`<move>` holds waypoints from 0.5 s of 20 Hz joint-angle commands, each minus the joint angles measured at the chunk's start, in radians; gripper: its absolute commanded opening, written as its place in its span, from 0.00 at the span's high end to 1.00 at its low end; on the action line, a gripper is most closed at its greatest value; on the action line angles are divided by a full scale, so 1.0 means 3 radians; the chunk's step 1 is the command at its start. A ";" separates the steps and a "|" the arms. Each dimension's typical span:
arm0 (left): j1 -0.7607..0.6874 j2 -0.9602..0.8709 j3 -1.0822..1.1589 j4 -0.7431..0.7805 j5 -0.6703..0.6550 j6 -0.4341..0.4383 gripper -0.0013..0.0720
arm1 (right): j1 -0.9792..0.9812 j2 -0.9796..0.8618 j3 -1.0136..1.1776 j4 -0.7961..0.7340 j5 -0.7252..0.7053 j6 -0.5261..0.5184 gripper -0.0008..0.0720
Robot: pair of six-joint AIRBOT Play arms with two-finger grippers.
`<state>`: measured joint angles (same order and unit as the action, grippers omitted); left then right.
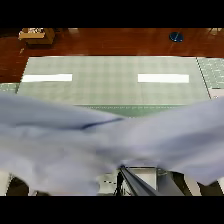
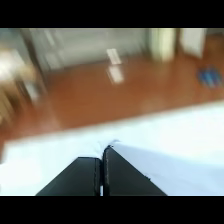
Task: Fold the shirts.
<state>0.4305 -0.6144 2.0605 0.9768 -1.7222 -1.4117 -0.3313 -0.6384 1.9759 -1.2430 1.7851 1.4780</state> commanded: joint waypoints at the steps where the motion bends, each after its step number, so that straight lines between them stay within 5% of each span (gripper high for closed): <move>1: 0.0004 -0.0189 -0.0497 -0.0175 -0.0397 0.0053 0.96 | 0.0153 -0.0161 -0.0333 -0.0066 0.0233 0.0037 0.96; 6: -0.0047 -0.0704 -0.1456 -0.0181 -0.0367 0.0117 0.96 | 0.0182 -0.0842 -0.1314 -0.0178 0.0120 -0.0167 0.96; 10: -0.0439 -0.1466 -0.1779 -0.0178 -0.0070 0.0167 0.96 | 0.0183 -0.1815 -0.1372 0.0159 -0.0113 -0.0179 0.96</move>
<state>0.3676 -0.9161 1.6039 0.9302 -1.7977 -1.3750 -0.2790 -1.0134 1.6047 -1.2552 1.7897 1.4364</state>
